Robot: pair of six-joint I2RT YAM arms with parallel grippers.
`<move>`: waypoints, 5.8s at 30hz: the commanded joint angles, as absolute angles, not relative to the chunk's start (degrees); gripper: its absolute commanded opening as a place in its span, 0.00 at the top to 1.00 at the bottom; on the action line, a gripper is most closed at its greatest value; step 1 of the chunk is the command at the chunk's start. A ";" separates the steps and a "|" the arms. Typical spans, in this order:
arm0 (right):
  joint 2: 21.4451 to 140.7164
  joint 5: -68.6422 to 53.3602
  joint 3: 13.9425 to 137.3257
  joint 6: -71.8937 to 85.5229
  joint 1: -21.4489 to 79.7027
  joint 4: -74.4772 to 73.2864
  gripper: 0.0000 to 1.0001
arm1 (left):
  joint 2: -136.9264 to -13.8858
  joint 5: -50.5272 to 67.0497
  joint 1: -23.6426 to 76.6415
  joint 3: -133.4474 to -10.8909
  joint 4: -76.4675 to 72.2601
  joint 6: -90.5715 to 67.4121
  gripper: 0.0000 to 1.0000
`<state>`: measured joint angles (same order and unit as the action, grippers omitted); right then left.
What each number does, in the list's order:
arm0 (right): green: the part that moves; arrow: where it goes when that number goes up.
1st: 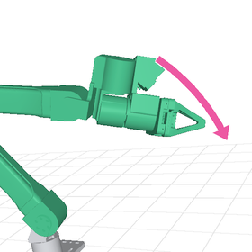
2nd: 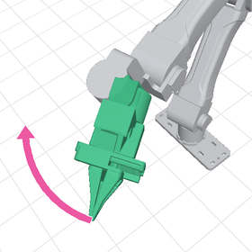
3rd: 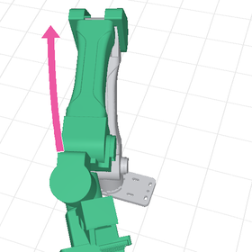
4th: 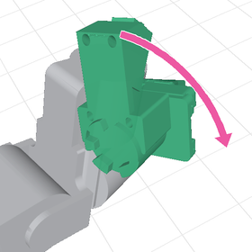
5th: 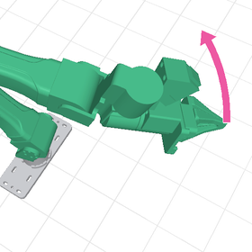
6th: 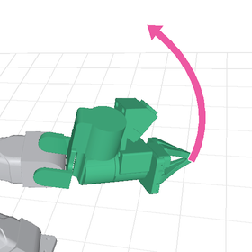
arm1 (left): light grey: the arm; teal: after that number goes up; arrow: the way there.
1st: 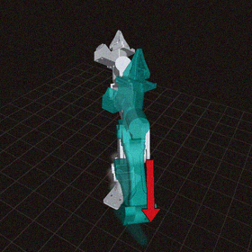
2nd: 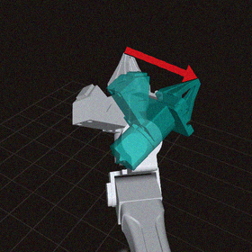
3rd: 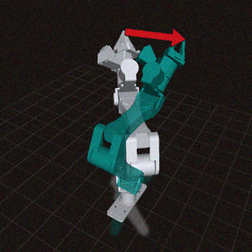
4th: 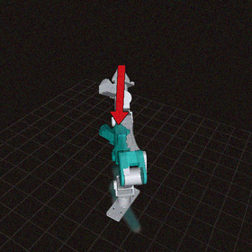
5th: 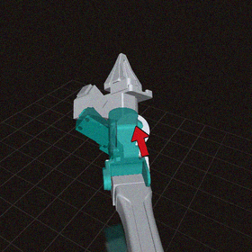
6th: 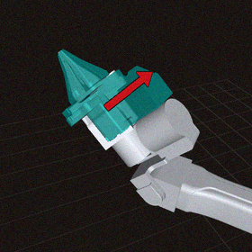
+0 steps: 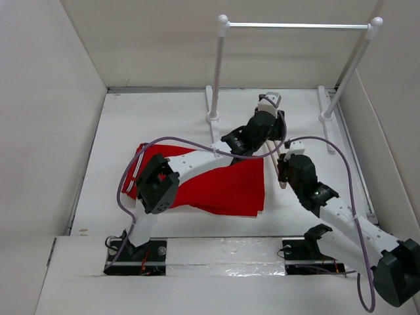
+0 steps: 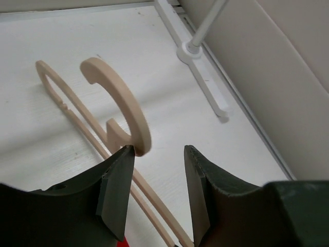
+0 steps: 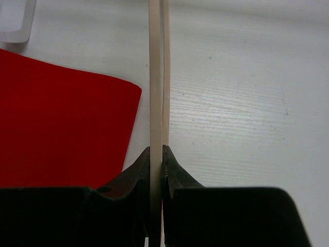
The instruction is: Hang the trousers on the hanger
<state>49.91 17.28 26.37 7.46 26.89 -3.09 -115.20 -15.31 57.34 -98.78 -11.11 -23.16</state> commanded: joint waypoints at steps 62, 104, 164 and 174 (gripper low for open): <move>66.18 -2.99 16.09 11.60 28.83 20.91 0.53 | -93.52 -39.20 64.16 -40.78 -38.57 -49.39 1.00; 43.15 -12.13 25.22 2.90 -14.49 1.22 1.00 | -85.79 -42.54 63.11 -32.79 -36.48 -40.08 1.00; 34.37 -0.79 21.28 19.93 32.57 8.07 1.00 | -75.41 -40.96 67.85 -60.55 -26.63 -15.82 1.00; 43.32 16.43 26.01 29.17 55.63 12.92 0.19 | -75.15 -42.62 71.10 -63.02 -27.94 -14.24 1.00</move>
<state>40.88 9.65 22.98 24.69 55.20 7.94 -78.89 -41.21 69.52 -59.92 -18.41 -14.44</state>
